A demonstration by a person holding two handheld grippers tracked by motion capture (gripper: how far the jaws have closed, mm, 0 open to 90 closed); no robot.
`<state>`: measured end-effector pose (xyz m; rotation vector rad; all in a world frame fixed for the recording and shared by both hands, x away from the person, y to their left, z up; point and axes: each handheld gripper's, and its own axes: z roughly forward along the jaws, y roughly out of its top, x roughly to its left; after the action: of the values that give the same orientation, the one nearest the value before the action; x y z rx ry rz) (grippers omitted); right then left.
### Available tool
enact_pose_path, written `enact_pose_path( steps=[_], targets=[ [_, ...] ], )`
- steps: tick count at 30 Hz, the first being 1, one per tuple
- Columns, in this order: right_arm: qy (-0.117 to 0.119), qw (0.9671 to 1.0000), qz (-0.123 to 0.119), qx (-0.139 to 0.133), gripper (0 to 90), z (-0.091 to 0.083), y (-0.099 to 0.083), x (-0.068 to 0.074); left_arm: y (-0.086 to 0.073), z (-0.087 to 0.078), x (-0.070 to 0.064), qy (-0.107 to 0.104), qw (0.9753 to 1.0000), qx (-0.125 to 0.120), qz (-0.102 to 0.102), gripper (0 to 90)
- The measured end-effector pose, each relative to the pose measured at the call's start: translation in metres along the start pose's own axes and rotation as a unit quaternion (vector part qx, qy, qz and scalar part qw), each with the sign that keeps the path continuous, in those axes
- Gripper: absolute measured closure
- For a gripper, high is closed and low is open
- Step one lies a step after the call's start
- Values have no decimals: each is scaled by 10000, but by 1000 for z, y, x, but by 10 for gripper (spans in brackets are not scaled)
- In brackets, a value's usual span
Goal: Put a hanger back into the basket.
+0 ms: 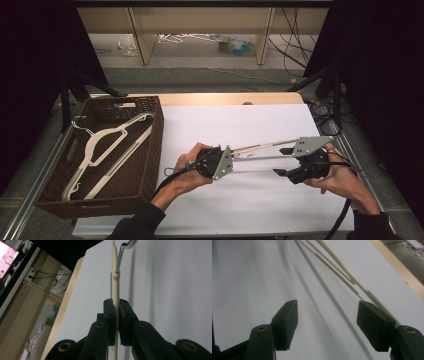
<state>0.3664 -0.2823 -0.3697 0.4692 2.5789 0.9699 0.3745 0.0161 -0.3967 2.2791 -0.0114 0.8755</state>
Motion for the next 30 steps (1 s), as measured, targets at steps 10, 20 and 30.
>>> enact_pose_path(
  steps=[10,20,30],
  targets=[
    [-381,9908,774,-1038,274,-7,-3,-1,-3,-26,32,118,9896,-253,-1409,856],
    [-269,9894,868,-1135,252,12,-4,25,-19,-59,46,-300,9550,-599,-2890,857],
    [-259,9861,1034,-1272,217,22,-19,44,-18,-94,45,-719,9322,-877,-3437,857]
  ],
)
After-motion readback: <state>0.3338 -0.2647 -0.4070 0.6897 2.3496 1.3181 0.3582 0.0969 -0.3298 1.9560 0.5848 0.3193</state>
